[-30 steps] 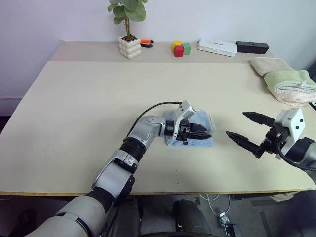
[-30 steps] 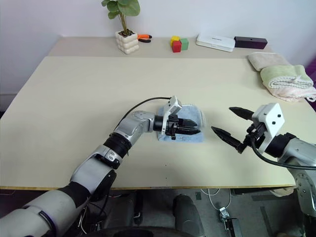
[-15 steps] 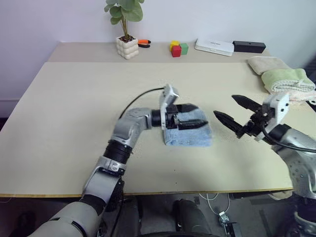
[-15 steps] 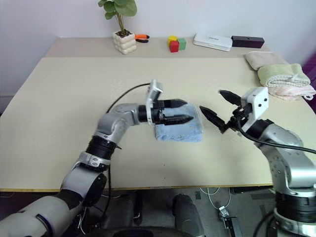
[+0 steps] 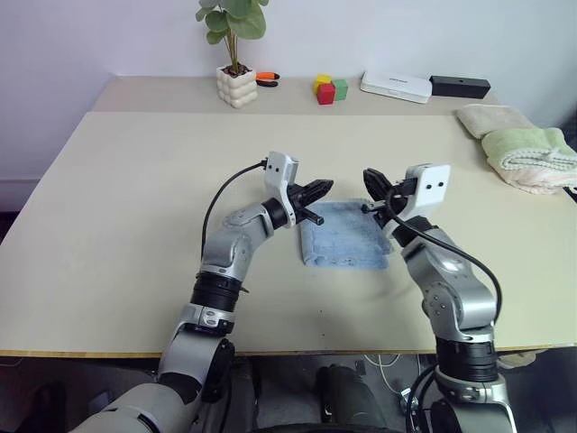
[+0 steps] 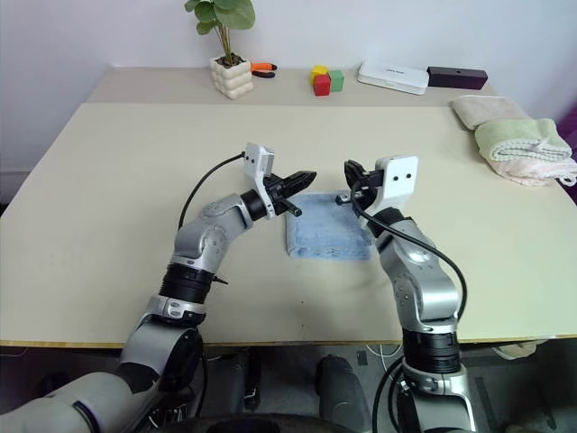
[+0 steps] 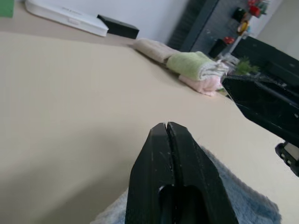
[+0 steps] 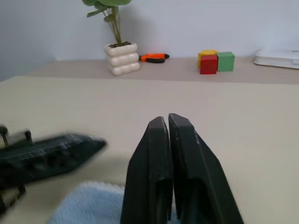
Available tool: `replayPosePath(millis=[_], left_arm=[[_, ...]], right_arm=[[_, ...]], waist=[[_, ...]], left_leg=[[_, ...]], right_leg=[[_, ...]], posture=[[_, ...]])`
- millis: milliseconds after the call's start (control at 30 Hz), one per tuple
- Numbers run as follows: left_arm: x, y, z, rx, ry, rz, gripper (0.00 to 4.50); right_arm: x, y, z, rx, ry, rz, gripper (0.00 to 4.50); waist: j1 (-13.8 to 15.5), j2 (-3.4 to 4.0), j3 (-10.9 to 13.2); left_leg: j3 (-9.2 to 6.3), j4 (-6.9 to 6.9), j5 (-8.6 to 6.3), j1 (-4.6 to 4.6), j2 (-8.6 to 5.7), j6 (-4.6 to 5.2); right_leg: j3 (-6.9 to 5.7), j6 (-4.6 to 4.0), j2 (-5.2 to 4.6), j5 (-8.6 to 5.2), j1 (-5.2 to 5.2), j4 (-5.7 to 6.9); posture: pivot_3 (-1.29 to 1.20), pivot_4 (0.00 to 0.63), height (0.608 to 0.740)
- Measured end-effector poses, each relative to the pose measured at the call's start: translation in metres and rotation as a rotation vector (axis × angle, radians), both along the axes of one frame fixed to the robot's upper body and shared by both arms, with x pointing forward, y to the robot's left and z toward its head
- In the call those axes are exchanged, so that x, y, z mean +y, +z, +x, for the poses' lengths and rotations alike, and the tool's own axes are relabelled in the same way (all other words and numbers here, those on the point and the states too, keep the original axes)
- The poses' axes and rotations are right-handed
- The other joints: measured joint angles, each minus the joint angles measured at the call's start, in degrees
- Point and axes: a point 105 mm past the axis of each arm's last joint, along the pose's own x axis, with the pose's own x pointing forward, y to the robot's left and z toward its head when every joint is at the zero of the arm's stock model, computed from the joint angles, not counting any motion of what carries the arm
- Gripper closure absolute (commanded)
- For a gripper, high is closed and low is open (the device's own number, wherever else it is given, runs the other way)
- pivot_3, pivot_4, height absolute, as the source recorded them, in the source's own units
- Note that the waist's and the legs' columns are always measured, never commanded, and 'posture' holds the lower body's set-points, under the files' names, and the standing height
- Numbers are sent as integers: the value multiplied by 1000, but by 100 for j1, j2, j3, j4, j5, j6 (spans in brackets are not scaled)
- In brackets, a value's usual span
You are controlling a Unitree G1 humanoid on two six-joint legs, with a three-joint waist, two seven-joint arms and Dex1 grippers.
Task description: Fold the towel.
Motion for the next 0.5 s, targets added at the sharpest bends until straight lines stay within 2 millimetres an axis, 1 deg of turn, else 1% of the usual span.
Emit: replayPosePath(millis=[67, 100, 167, 267, 300, 367, 500], left_arm=[[-4, -8, 0, 20, 8, 21, 4500], [-7, -14, -2, 29, 2, 48, 4500], [-11, -22, -4, 42, -10, 81, 4500], [-16, -33, -7, 54, -28, 131, 4500], [-17, -36, -8, 55, -29, 142, 4500], [-15, -41, -7, 56, -25, 163, 4500], [-9, -47, -4, 57, -2, 189, 4500]], right_arm=[[4, -15, 5, 47, -36, -24, 4467], [8, -26, 7, 82, -41, -37, 4467], [15, -42, 7, 119, -32, -73, 4467], [17, -64, 7, 175, -58, -71, 4467], [14, -69, 7, 187, -78, -67, 4467], [3, -75, 8, 201, -136, -66, 4467], [-21, -74, 9, 189, -238, -67, 4467]], waist=[[-1, 0, 0], [-3, 0, 0], [-5, 0, 0], [-7, 1, 0], [-8, 1, 0], [-4, 1, 0], [2, 1, 0]], left_leg=[[1, 0, 0, 0, 0, 0], [2, 0, 0, 0, 0, 0], [2, -1, 0, 0, 0, 0], [3, -1, 0, -1, 0, -1], [2, -1, 0, -1, 0, -1], [3, -1, 0, 0, 0, -1], [2, -1, 0, 0, 0, -1]], right_leg=[[0, 0, 0, 0, 0, 0], [0, 0, 1, 0, -1, 0], [0, 0, 0, 0, -1, 0], [0, 0, 0, 0, -3, 0], [0, 0, 0, 0, -3, 1], [0, 0, 0, 0, -2, 1], [0, -1, -1, 0, -1, 1]], posture=[[0, 150, 735], [0, 150, 735], [0, 150, 735], [0, 150, 735], [0, 150, 735], [0, 150, 735], [0, 150, 735]])
